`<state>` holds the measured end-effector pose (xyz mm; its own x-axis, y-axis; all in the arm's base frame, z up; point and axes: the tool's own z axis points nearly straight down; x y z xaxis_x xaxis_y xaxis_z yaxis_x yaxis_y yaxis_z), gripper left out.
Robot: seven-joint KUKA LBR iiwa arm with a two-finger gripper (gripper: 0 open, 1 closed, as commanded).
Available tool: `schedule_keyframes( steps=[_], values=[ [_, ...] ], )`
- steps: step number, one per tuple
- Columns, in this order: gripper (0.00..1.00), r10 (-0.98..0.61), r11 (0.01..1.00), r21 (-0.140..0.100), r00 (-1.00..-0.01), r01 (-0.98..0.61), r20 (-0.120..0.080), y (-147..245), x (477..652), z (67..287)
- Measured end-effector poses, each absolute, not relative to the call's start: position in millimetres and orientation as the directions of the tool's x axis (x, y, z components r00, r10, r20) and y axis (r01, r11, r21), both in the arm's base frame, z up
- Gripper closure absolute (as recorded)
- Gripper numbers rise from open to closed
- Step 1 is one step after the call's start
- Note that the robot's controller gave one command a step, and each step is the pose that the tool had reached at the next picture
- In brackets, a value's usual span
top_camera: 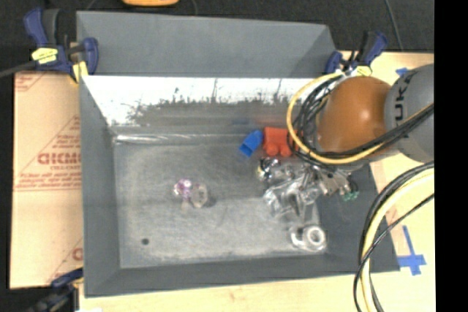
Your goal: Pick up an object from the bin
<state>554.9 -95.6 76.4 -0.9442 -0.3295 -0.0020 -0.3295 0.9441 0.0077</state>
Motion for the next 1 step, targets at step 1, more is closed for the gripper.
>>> schedule_keyframes(
  steps=[1],
  values=[
    [1.0,-0.28,0.96,-0.005,-0.96,-0.28,-0.008,-85.0,529.8,287.3]
  ],
)
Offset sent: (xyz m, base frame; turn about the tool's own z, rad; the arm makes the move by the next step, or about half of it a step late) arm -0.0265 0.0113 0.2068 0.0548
